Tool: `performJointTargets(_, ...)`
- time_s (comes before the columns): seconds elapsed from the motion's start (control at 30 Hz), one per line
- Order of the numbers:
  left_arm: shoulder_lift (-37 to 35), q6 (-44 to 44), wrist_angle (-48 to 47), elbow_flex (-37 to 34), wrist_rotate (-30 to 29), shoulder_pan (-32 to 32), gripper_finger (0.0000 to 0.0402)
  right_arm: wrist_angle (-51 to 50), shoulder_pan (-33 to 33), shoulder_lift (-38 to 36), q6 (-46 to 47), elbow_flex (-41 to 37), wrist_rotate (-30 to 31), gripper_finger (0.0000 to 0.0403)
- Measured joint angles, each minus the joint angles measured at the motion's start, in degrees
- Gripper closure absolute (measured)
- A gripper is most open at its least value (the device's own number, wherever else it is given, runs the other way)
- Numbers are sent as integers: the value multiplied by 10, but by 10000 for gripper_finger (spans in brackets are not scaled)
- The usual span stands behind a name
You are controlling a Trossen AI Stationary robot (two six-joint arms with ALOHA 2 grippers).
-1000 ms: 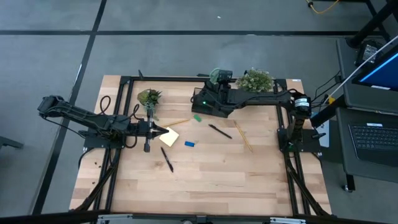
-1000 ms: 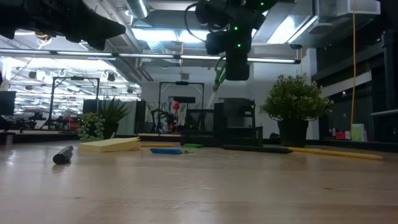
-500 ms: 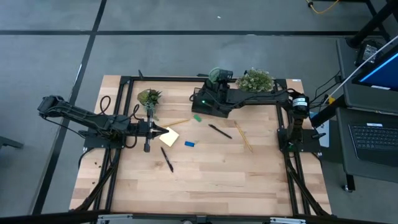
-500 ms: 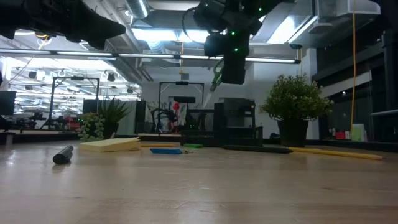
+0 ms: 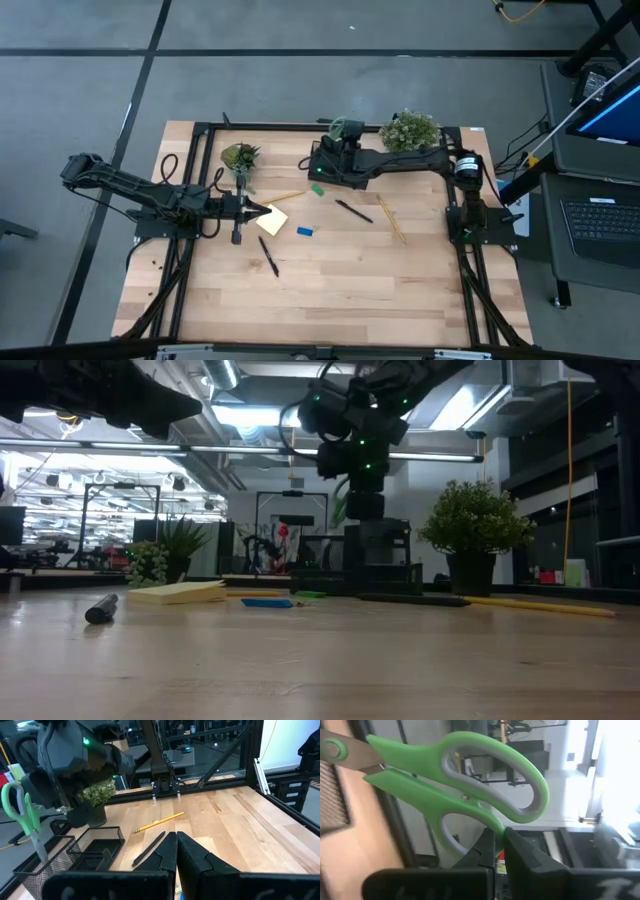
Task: Pick and place office supplies into organizer
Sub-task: Put the green scissors into the black desk organizer
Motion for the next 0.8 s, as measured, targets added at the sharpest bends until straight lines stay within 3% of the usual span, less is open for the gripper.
performJointTargets(0.8,0,0,3,0,0,0,400,-15,12,6,63,0,-39,381)
